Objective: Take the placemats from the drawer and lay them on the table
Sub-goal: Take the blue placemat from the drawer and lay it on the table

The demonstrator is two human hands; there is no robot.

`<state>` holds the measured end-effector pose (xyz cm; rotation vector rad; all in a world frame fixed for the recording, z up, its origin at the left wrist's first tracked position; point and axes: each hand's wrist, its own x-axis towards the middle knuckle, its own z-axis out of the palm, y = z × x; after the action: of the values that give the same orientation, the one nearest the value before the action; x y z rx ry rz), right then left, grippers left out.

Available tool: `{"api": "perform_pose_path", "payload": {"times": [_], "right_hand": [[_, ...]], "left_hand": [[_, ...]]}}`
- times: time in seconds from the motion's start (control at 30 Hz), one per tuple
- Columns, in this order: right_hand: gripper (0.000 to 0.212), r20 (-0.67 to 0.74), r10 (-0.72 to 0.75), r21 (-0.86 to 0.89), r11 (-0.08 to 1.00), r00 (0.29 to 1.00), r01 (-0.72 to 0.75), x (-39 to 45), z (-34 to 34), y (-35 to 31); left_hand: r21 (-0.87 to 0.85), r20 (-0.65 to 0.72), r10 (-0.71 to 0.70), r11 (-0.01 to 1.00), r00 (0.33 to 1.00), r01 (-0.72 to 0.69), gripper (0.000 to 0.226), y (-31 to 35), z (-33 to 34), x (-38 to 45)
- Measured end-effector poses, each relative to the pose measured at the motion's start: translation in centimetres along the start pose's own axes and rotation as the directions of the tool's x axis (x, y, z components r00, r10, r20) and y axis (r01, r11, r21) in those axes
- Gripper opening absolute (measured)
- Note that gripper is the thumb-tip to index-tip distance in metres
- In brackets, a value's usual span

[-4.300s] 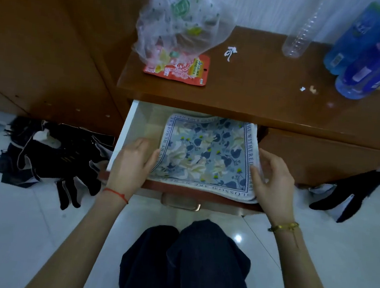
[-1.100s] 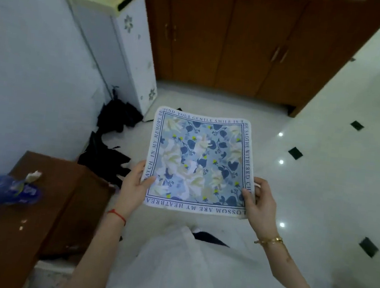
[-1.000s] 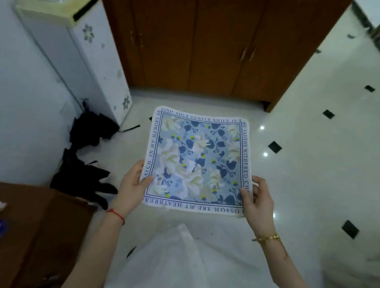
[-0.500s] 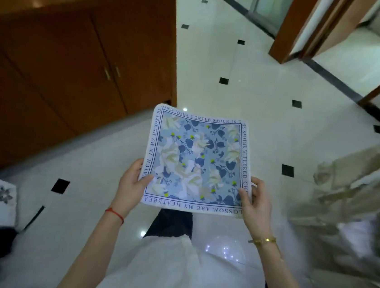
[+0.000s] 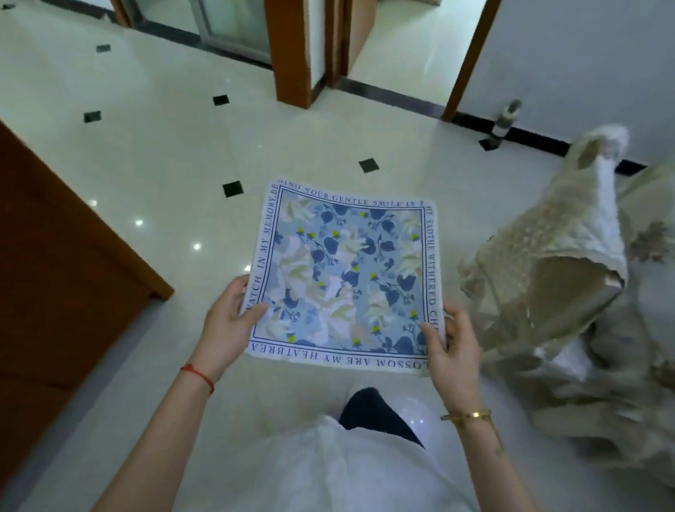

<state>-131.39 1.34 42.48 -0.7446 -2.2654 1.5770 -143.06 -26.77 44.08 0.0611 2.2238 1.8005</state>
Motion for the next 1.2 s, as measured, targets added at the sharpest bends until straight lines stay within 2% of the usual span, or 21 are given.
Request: {"api": "perform_pose_path", "payload": {"times": [0.23,0.5,0.73,0.87,1.1,1.2], "right_hand": [[0.023,-0.205,0.015,-0.031,0.999,0.979,-0.021,11.5,-0.8,0.3],[0.024,-0.329,0.037,-0.007,0.999,0.944,-0.041,27.2,-4.5,-1.7],[0.025,-0.492,0.102,0.036,0.995,0.865,-0.097,36.1,-7.3,-2.1],[0.025,-0.585,0.144,0.081,0.989,0.798,-0.120,39.7,-8.8,-1.4],[0.020,-0.777,0.225,0.161,0.974,0.588,-0.160,46.5,-11.1,-1.4],[0.023,-0.845,0.252,0.178,0.964,0.472,-0.195,48.3,-11.9,-1.4]], "left_hand": [[0.014,0.174,0.042,0.999,0.984,-0.045,0.034,3.5,6.7,15.6],[0.043,0.312,0.098,0.992,0.945,-0.117,0.034,10.4,15.5,32.2],[0.020,0.465,0.089,0.994,0.881,-0.111,0.032,15.6,23.6,43.6],[0.020,0.572,0.104,0.990,0.814,-0.140,0.032,17.5,28.9,49.0],[-0.008,0.787,0.154,0.971,0.597,-0.240,0.030,22.4,40.0,59.1],[-0.029,0.858,0.170,0.958,0.484,-0.284,0.030,24.4,44.3,61.6]]}}
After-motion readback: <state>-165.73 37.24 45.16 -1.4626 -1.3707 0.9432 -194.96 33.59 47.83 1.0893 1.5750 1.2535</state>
